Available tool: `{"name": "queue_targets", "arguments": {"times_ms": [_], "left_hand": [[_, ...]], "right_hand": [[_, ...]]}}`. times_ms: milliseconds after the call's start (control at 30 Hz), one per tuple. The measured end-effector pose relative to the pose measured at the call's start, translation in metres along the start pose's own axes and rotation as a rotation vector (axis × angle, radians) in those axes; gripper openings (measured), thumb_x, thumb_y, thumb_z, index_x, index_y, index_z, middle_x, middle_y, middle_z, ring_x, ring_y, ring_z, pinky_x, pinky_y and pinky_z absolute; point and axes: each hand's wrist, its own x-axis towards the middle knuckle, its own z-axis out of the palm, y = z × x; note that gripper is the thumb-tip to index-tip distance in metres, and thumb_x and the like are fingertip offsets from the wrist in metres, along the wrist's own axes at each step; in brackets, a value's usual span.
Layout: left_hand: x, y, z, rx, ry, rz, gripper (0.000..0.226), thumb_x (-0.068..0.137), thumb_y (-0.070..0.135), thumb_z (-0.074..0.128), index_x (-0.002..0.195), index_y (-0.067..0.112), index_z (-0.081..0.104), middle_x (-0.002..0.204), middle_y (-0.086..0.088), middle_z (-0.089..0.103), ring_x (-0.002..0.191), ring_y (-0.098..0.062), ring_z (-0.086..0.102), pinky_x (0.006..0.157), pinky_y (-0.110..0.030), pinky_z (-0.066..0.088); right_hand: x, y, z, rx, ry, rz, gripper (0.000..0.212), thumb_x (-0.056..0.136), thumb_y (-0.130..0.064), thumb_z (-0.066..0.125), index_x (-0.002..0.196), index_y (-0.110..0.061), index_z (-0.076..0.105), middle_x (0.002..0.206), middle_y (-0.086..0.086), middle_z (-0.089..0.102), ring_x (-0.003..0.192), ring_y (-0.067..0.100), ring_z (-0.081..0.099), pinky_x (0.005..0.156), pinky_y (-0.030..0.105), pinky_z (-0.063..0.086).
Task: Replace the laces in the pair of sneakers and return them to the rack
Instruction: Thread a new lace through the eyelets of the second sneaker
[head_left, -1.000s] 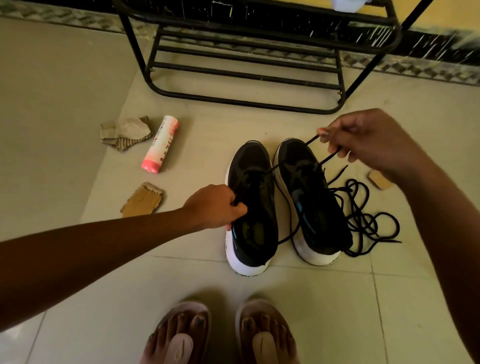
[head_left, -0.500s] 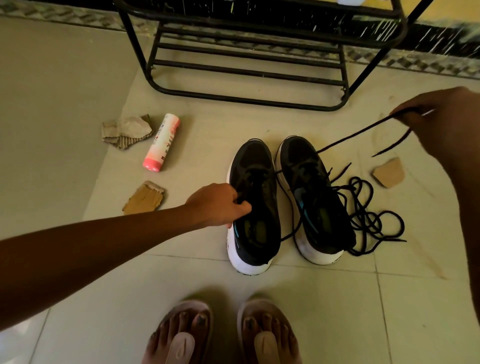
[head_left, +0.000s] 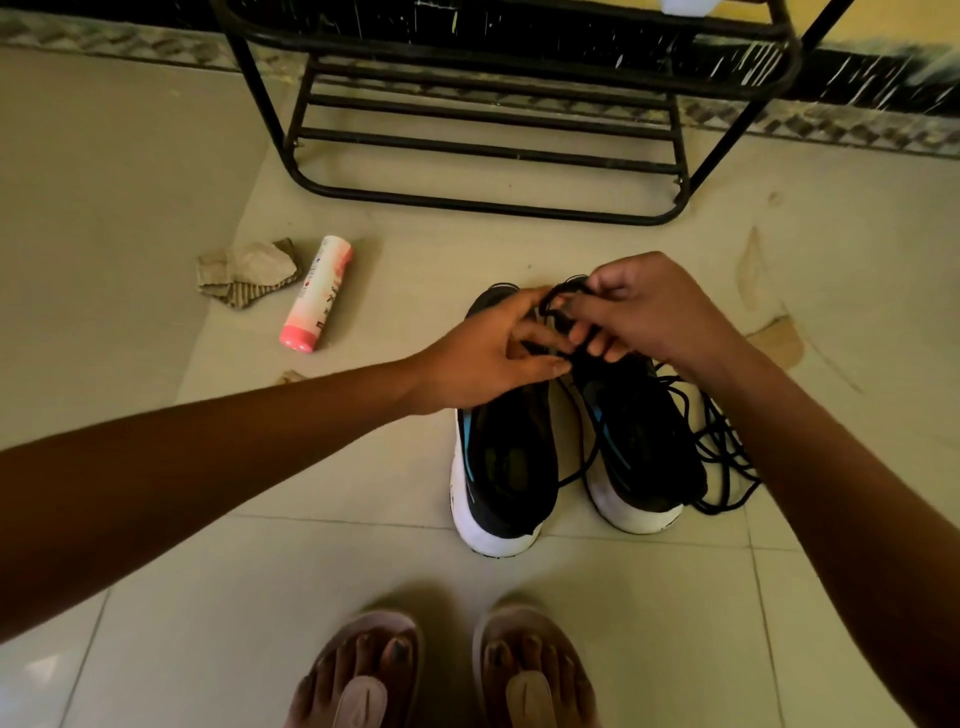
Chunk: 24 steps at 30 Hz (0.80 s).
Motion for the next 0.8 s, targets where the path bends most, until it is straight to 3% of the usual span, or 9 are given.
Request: {"name": "queue_targets", "arguments": {"times_ms": [100,133,267,467,533,600,667,733,800], "left_hand": [[0.0,0.006,-0.002,-0.054,0.066,-0.032,0.015,0.092,0.008,0.055,0.106,0.003,0.057,0.07,0.001,0.063,0.054,0.006,0.057,0.053,-0.005,0.04],[0.0,0.006,-0.006,-0.05,0.12,-0.038,0.014,0.093,0.011,0.054,0.101,0.002,0.06,0.066,0.002,0.061,0.051,0.006,0.055,0.051,-0.005,0.038],[0.002,0.004,-0.026,-0.087,0.308,-0.061,0.02,0.095,0.014,0.05,0.1,0.001,0.065,0.067,0.002,0.059,0.05,0.006,0.054,0.049,-0.005,0.037],[0.009,0.004,-0.034,-0.054,0.398,-0.058,0.018,0.096,0.012,0.05,0.102,0.003,0.064,0.071,0.002,0.061,0.052,0.007,0.057,0.05,-0.005,0.039],[0.01,0.001,-0.037,-0.054,0.425,-0.05,0.021,0.095,0.012,0.051,0.111,0.004,0.062,0.08,0.002,0.065,0.061,0.008,0.06,0.057,-0.006,0.044],[0.01,-0.003,-0.041,-0.034,0.414,-0.037,0.033,0.094,0.012,0.053,0.127,0.012,0.053,0.097,0.004,0.065,0.081,0.004,0.061,0.076,-0.012,0.05],[0.009,-0.01,-0.041,0.04,0.384,-0.031,0.049,0.091,0.013,0.058,0.136,0.02,0.04,0.103,0.008,0.062,0.09,-0.001,0.059,0.08,-0.008,0.044],[0.004,-0.018,-0.035,0.204,0.366,-0.013,0.042,0.086,0.016,0.065,0.124,0.02,0.046,0.091,0.008,0.062,0.081,-0.003,0.059,0.068,-0.004,0.042],[-0.001,-0.025,-0.026,0.393,0.289,0.003,0.026,0.082,0.021,0.07,0.103,0.018,0.057,0.082,0.009,0.062,0.074,-0.001,0.057,0.066,-0.012,0.043]], "right_hand": [[0.005,-0.003,0.0,0.025,0.039,-0.033,0.008,0.084,-0.012,0.069,0.077,-0.015,0.065,0.065,0.002,0.068,0.046,0.005,0.059,0.046,0.017,0.049],[0.005,-0.001,-0.004,0.022,0.053,-0.032,0.008,0.082,-0.009,0.07,0.079,-0.015,0.065,0.066,0.001,0.068,0.047,0.004,0.058,0.046,0.015,0.048],[0.003,0.015,-0.017,0.004,0.058,-0.008,0.012,0.079,-0.01,0.073,0.077,-0.02,0.067,0.062,-0.008,0.068,0.048,-0.002,0.057,0.047,0.01,0.046],[0.006,0.038,-0.001,-0.019,0.039,0.037,0.011,0.081,-0.011,0.071,0.092,-0.011,0.071,0.069,-0.005,0.068,0.056,0.002,0.058,0.049,0.008,0.045],[0.007,0.042,0.004,-0.046,0.024,0.049,0.01,0.082,-0.011,0.071,0.092,-0.012,0.072,0.072,-0.003,0.067,0.061,0.005,0.058,0.051,0.009,0.046],[0.006,0.045,0.009,-0.038,0.01,0.057,0.008,0.083,-0.011,0.069,0.089,-0.016,0.071,0.074,-0.004,0.068,0.066,0.004,0.061,0.054,0.01,0.047],[0.005,0.046,0.016,0.087,0.009,0.079,0.009,0.083,-0.006,0.068,0.088,-0.013,0.07,0.076,0.0,0.069,0.064,0.002,0.063,0.058,0.014,0.051],[0.004,0.046,0.026,0.258,0.004,0.109,0.011,0.081,0.002,0.067,0.086,-0.007,0.067,0.075,0.006,0.066,0.057,0.002,0.063,0.059,0.016,0.054],[0.005,0.048,0.036,0.278,0.003,0.101,0.017,0.077,0.008,0.068,0.082,-0.008,0.066,0.074,0.01,0.063,0.06,0.006,0.064,0.061,0.017,0.056]]}}
